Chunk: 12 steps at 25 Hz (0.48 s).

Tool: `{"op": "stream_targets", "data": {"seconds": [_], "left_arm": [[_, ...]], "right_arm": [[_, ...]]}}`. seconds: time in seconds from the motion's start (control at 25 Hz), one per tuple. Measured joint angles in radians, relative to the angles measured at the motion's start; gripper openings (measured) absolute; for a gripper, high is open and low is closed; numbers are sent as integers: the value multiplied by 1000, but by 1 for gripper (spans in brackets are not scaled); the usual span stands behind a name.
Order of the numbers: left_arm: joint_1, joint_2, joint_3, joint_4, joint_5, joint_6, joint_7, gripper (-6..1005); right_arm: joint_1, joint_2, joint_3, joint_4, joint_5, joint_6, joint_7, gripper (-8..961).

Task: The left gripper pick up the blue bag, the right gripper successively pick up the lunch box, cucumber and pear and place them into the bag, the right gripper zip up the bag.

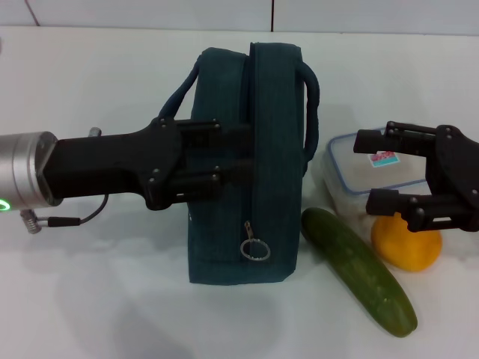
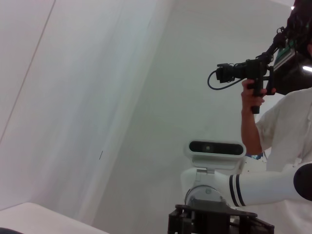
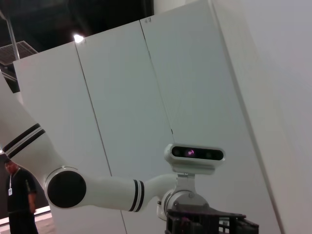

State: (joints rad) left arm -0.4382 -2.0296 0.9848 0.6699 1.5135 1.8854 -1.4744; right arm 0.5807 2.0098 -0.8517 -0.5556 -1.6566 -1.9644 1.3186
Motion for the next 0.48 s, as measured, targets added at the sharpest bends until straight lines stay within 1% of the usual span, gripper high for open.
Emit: {"op": "stream_targets", "data": {"seconds": [0.48], "left_arm": [[-1,-1,0,0,1,0,-20,579]], "right_arm": [[-3,2,-1,9,0,16,-17,813]]}}
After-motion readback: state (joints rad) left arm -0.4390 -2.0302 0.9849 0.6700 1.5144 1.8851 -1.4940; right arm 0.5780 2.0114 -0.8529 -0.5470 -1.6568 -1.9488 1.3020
